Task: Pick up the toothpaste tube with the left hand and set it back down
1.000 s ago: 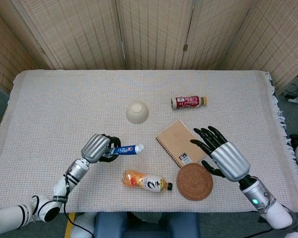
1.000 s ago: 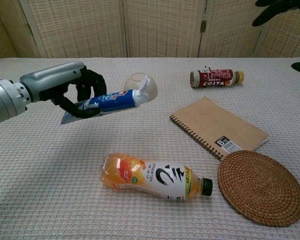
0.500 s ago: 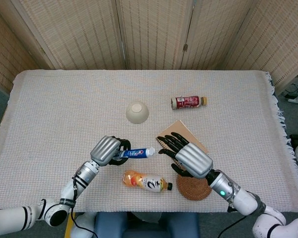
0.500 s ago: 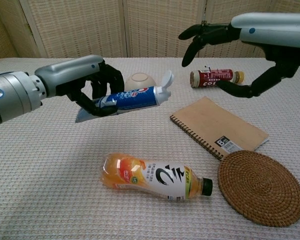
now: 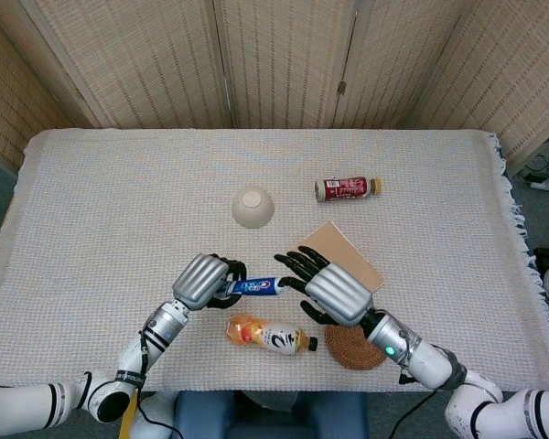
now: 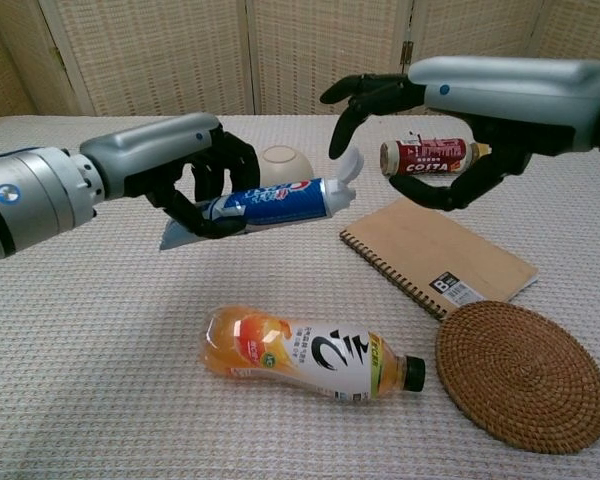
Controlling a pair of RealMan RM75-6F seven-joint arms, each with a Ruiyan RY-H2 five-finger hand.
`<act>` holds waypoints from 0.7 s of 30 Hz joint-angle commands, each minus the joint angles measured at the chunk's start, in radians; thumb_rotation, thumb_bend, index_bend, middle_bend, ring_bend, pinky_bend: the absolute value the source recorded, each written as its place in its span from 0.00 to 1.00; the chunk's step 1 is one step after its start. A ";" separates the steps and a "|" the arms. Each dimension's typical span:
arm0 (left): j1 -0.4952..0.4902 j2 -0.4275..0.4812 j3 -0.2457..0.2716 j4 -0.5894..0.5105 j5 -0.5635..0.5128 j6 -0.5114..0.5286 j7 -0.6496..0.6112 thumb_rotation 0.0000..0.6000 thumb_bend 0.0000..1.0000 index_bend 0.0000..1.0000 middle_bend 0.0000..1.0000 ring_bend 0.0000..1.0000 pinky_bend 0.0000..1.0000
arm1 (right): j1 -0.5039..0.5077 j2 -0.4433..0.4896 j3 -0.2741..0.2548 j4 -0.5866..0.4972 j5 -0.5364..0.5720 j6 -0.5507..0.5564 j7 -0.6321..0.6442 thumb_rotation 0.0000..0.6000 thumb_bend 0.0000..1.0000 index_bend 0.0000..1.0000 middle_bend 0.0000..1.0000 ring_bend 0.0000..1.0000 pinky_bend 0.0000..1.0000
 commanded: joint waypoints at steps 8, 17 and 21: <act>0.014 0.012 0.011 0.008 0.008 0.008 -0.032 1.00 0.74 0.73 0.81 0.71 0.51 | 0.003 -0.007 -0.024 0.022 0.037 0.007 0.003 1.00 0.61 0.30 0.07 0.00 0.00; 0.022 0.021 0.015 -0.009 0.027 0.014 -0.070 1.00 0.74 0.73 0.81 0.71 0.50 | 0.006 -0.030 -0.049 0.072 0.046 0.004 0.043 1.00 0.63 0.30 0.07 0.00 0.00; 0.023 0.020 0.014 -0.014 0.039 0.020 -0.082 1.00 0.74 0.73 0.81 0.71 0.50 | 0.013 -0.046 -0.053 0.089 0.041 0.004 0.057 1.00 0.63 0.30 0.07 0.00 0.00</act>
